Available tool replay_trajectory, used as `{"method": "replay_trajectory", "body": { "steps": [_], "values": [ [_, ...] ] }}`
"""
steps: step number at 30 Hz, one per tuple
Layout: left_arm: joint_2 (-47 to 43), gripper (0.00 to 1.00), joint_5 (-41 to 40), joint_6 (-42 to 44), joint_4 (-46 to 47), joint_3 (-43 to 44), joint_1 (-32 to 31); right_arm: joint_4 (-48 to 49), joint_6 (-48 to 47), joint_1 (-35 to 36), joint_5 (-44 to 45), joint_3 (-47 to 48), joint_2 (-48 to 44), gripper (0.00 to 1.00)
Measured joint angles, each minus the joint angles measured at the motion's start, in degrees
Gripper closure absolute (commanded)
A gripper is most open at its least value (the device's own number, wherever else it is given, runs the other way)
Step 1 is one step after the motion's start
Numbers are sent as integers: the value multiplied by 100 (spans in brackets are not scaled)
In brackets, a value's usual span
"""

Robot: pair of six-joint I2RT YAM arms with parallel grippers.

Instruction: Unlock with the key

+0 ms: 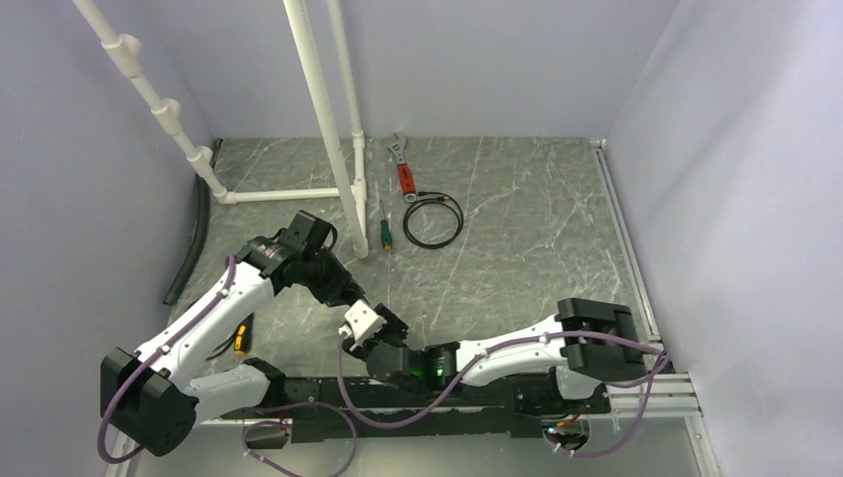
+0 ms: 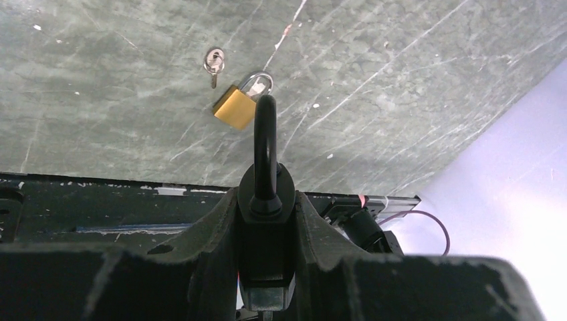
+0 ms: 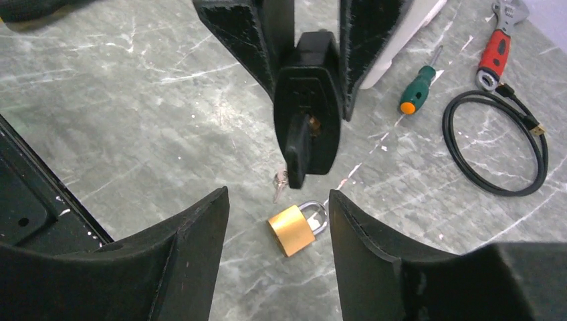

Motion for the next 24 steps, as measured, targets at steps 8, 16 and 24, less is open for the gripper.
{"method": "replay_trajectory", "body": {
  "steps": [8,16,24],
  "values": [
    [11,100,33,46,28,107,-11,-337,494,-2,-225,-597,-1217,30],
    [-111,100,-15,116,236,101,-11,-658,920,-114,-468,-776,-2046,37],
    [-101,100,-7,111,254,39,-11,-737,968,-170,-684,-675,-1696,50]
  ]
}}
